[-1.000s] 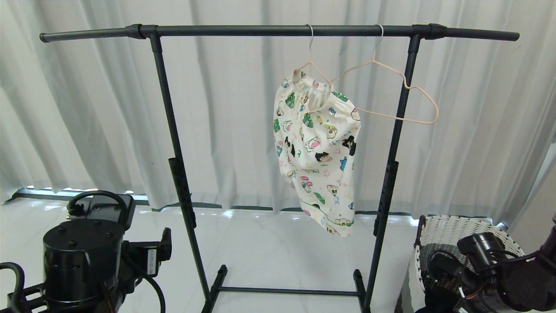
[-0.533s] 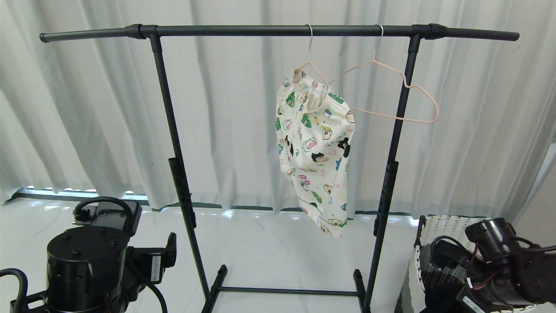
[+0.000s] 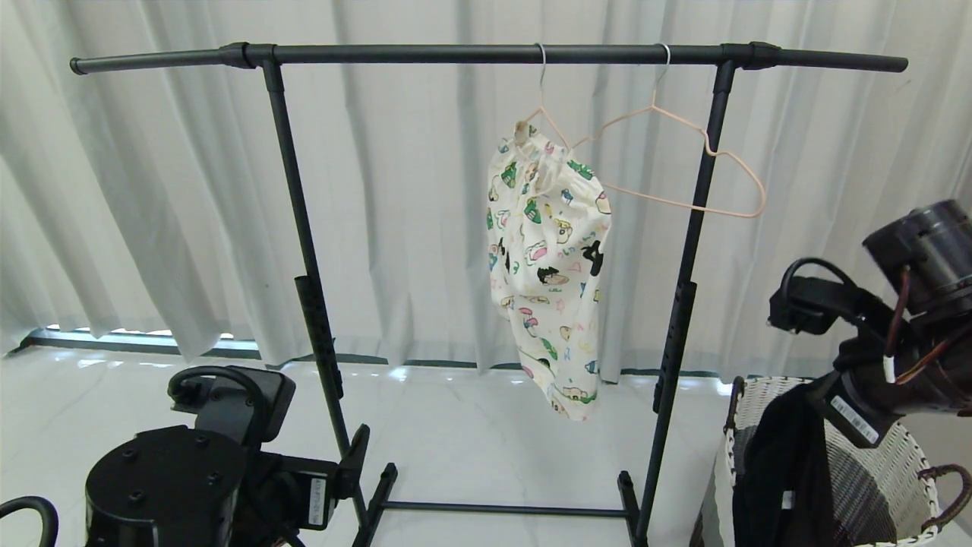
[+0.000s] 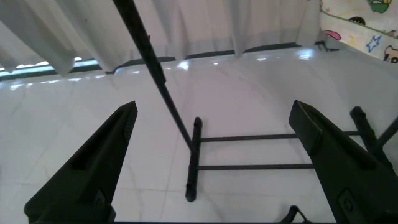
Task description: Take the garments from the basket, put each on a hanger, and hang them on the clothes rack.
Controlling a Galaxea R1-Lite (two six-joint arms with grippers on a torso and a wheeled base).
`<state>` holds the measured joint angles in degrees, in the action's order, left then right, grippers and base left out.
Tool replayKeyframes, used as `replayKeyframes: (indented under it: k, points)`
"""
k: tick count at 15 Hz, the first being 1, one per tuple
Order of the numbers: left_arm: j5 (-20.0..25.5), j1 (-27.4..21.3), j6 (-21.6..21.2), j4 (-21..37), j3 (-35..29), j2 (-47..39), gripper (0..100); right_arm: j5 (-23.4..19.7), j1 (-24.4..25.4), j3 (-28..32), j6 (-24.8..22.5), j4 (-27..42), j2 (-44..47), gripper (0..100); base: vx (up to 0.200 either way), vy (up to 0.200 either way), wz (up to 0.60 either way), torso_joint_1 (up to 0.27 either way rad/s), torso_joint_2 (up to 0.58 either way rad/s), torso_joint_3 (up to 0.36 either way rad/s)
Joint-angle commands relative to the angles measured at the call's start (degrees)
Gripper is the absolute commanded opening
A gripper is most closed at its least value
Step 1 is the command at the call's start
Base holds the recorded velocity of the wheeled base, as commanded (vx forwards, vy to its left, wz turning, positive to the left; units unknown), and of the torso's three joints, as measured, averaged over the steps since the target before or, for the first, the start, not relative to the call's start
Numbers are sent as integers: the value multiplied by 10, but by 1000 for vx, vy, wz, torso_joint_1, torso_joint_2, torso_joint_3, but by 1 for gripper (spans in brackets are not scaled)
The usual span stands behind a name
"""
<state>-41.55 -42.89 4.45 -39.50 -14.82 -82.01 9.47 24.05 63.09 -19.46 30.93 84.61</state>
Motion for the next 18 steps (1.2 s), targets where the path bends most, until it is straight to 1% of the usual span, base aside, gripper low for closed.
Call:
replayKeyframes:
  k: [1, 3, 7, 8, 9, 10, 11, 13, 15, 16, 17, 18]
  points:
    - [-6, -4, -6, 0, 3, 3, 100, 0, 75, 99, 44, 51, -40, 0, 0, 0, 0, 0, 0, 0]
    - [-28, 1, -18, 0, 19, 3, 100, 3, 86, 147, 49, 124, -37, 0, 0, 0, 0, 0, 0, 0]
    - [-25, -1, -16, 0, 8, -3, 100, 6, 109, 178, 48, 143, -23, 0, -200, 0, 0, 7, 4, 5]
    - [-18, -1, -15, 0, 4, -3, 100, 6, 115, 185, 48, 146, -17, 0, 0, 0, 0, 0, 0, 0]
    - [2, -1, -15, 0, -2, -2, 100, 6, 123, 197, 48, 149, -9, 0, 0, 0, 0, 0, 0, 0]
    - [30, -2, -12, -1, -4, 3, 100, 5, 131, 208, 49, 151, 2, 0, 0, 0, 0, 0, 0, 0]
    - [76, -11, -11, -16, -7, 11, 100, 5, 143, 219, 49, 151, 13, 0, 0, 0, 0, 0, 0, 0]
    - [213, -21, -14, -72, -7, 11, 100, 3, 168, 247, 50, 151, 39, 0, 0, 0, 0, 0, 0, 0]
    - [309, -27, -15, -74, -11, 1, 100, -2, 193, 273, 52, 150, 62, 0, 0, 0, 0, 0, 0, 0]
    - [332, -32, -15, -74, -11, -5, 100, -5, 197, 279, 54, 150, 69, 0, 0, 0, 0, 0, 0, 0]
    - [379, -40, -13, -75, -26, -25, 100, -27, 207, 290, 60, 150, 83, 0, 0, 0, 0, 0, 0, 0]
    - [393, -47, -13, -75, -40, -47, 100, -47, 212, 296, 62, 150, 89, 0, 0, 0, 0, 0, 0, 0]
